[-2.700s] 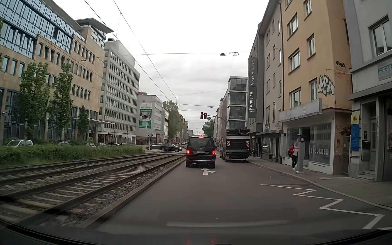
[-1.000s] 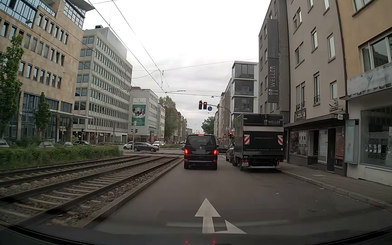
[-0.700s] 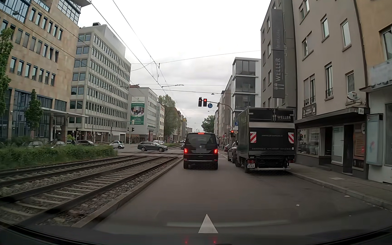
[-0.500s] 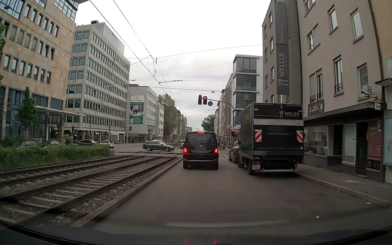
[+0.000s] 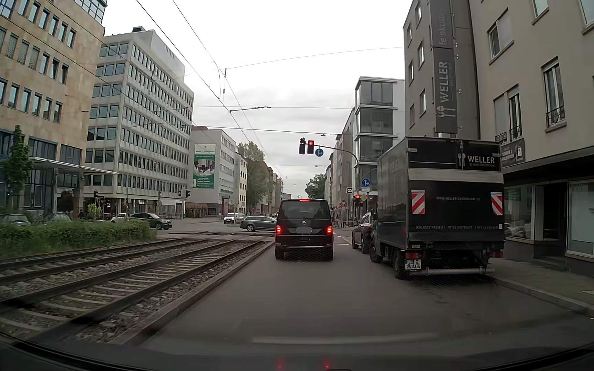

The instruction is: Follow the waypoints while adhering to traffic rules and regulations

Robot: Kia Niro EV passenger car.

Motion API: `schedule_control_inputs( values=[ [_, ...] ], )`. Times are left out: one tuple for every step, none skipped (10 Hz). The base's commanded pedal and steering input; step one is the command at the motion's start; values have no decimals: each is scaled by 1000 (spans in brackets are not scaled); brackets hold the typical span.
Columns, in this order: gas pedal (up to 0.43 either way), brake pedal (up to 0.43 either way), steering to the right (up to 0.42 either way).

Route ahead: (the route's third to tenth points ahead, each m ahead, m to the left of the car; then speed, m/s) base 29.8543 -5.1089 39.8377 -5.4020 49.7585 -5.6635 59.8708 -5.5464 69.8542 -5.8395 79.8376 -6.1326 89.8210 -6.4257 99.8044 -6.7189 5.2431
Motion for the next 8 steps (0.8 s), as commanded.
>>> schedule_control_inputs(
  values=[
    [0, 189, 3],
    [0, 177, 2],
    [0, 183, 2],
    [0, 171, 3],
    [0, 171, 2],
    [0, 171, 2],
    [0, 171, 2],
    [0, 171, 2]
  ],
)
